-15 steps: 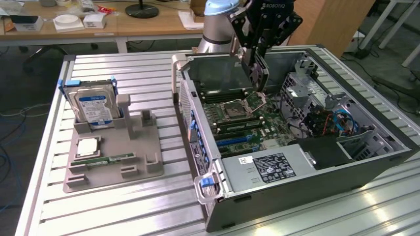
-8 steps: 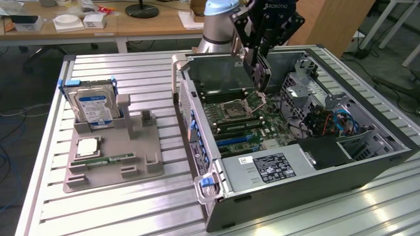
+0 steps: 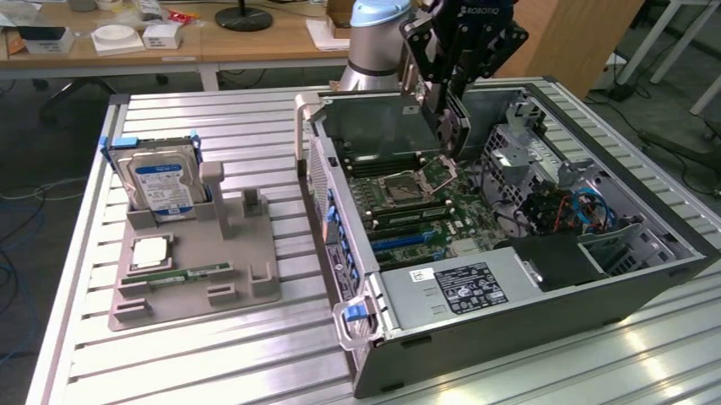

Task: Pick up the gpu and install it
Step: 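Pick up the gpu and move the gpu toward the slot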

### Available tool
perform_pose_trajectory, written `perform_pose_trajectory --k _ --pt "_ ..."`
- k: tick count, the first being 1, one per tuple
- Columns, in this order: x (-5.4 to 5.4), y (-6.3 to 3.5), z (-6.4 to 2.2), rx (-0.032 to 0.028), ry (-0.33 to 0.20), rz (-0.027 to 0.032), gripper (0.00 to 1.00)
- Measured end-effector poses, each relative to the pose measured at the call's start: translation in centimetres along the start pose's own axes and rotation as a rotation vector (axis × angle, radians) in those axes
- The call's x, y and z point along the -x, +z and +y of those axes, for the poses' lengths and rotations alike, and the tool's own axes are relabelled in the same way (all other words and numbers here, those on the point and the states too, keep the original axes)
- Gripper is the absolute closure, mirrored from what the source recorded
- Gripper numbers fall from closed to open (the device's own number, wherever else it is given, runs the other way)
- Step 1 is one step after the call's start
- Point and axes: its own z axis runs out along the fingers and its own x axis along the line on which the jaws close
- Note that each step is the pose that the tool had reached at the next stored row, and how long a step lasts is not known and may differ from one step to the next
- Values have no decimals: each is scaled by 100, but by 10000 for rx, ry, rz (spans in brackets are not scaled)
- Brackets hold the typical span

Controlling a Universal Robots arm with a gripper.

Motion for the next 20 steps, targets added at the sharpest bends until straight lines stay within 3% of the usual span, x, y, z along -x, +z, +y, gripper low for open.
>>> perform_pose_trajectory --k 20 --pt "102 2 -3 0 0 0 74"
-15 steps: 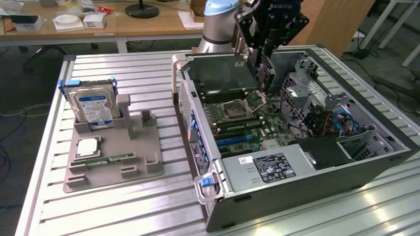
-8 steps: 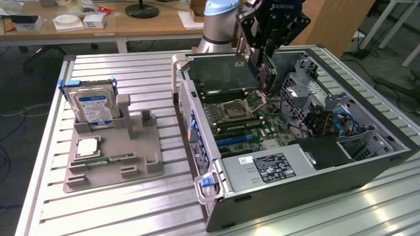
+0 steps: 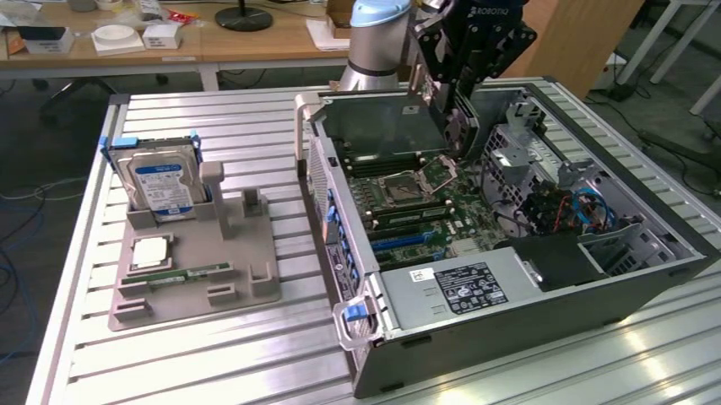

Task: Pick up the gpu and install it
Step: 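Pick up the gpu and move the gpu toward the slot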

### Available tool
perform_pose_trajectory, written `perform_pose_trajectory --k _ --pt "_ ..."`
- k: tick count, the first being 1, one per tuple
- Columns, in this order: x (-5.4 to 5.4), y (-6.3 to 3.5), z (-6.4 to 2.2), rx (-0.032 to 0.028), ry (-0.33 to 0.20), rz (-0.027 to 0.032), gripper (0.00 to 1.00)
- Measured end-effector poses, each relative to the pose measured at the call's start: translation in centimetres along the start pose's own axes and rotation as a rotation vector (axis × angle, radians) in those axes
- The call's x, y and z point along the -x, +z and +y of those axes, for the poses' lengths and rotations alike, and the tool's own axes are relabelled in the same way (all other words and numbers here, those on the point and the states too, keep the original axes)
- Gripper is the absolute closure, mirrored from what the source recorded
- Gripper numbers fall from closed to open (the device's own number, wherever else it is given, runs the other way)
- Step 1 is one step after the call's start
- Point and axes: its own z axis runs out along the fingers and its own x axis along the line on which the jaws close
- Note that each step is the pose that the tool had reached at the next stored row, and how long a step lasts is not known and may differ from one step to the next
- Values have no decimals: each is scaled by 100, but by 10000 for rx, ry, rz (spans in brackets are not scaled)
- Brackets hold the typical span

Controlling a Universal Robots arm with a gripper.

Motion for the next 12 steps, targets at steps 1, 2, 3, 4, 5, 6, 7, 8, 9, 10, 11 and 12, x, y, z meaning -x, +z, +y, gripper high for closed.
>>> perform_pose_trajectory --k 1,2,3,4,5,6,7,8,9,10,11,12 --pt "5 0 0 0 0 0 74" --pt "10 0 0 0 0 0 74" --pt "14 0 1 0 0 0 74" --pt "18 0 1 0 0 0 74" --pt "22 1 1 0 1 0 74" --pt "27 1 1 0 0 0 74" --pt "33 1 1 1 0 0 74" --pt "38 1 1 0 0 0 74" --pt "42 1 1 0 0 0 74" --pt "47 1 1 0 0 0 74" --pt "54 1 2 0 0 0 74" --pt "63 2 2 1 1 0 74"
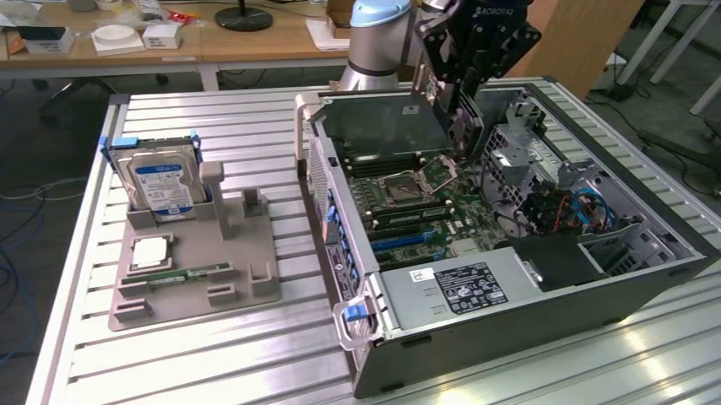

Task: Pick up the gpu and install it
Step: 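Pick up the gpu and move the gpu toward the slot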

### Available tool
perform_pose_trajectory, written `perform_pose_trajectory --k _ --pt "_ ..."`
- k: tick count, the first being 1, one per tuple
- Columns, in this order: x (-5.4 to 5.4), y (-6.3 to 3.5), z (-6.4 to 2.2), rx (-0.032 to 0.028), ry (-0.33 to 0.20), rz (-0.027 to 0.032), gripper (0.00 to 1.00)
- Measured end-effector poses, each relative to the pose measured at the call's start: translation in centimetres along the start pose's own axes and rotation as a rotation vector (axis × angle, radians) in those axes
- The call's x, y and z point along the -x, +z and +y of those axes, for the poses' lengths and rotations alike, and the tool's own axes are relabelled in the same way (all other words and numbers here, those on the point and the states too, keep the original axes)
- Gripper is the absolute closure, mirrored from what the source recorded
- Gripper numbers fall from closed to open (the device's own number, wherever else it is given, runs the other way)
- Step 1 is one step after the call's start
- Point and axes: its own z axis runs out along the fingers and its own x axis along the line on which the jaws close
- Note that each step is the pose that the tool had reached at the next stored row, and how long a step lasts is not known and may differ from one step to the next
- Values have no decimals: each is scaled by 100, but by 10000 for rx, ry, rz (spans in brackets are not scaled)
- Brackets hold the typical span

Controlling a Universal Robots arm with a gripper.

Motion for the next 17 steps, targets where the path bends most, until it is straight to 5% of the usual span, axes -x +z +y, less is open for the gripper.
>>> perform_pose_trajectory --k 17 --pt "96 2 -1 0 0 0 74"
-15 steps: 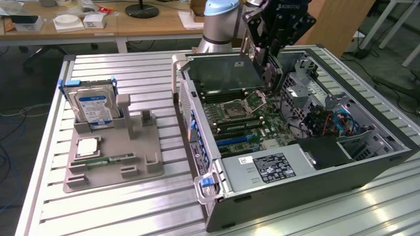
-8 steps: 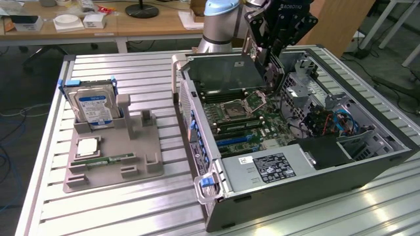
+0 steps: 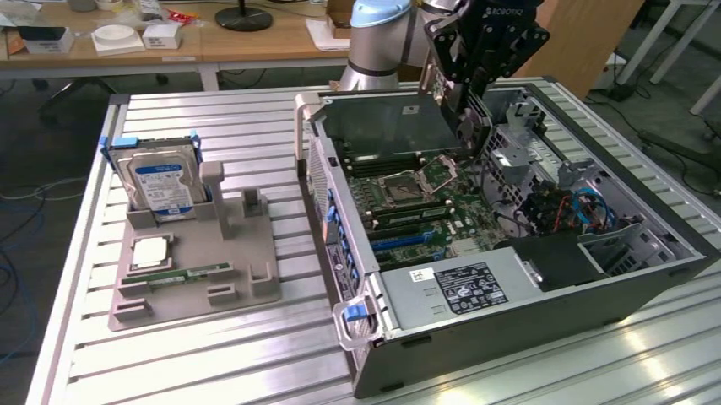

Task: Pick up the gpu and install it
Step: 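Pick up the gpu and move the gpu toward the slot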

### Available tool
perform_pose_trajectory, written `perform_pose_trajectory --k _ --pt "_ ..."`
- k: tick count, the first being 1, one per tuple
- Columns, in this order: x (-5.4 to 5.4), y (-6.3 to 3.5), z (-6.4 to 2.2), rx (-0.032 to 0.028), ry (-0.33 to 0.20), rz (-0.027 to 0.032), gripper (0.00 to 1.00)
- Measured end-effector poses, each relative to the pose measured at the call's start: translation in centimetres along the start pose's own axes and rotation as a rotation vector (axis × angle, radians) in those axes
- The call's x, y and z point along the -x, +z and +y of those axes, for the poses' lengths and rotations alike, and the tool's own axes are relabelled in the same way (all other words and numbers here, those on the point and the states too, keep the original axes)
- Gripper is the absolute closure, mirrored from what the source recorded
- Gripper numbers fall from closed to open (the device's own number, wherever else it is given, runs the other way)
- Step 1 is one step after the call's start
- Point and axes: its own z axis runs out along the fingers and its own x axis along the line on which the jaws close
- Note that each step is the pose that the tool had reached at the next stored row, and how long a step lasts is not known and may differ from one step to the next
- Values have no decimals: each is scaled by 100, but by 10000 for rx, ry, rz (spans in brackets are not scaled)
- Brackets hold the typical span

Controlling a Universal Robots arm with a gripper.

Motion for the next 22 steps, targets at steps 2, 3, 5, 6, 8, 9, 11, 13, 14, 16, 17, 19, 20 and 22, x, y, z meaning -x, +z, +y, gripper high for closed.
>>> perform_pose_trajectory --k 2,3,5,6,8,9,11,13,14,16,17,19,20,22 --pt "1 0 0 0 0 0 74" --pt "1 0 0 0 -1 0 74" --pt "1 0 0 0 -1 1 74" --pt "1 0 0 0 -1 0 74" --pt "3 0 0 0 -1 0 74" --pt "8 0 -1 0 -2 0 74" --pt "18 0 0 -1 -2 2 74" --pt "39 1 1 0 -3 3 74" --pt "52 1 2 1 -3 5 74" --pt "81 2 2 0 -2 9 74" --pt "93 2 3 0 -2 10 74" --pt "106 2 3 -1 -3 9 74" --pt "110 2 3 -2 -3 10 74" --pt "114 3 4 1 -34 10 74"
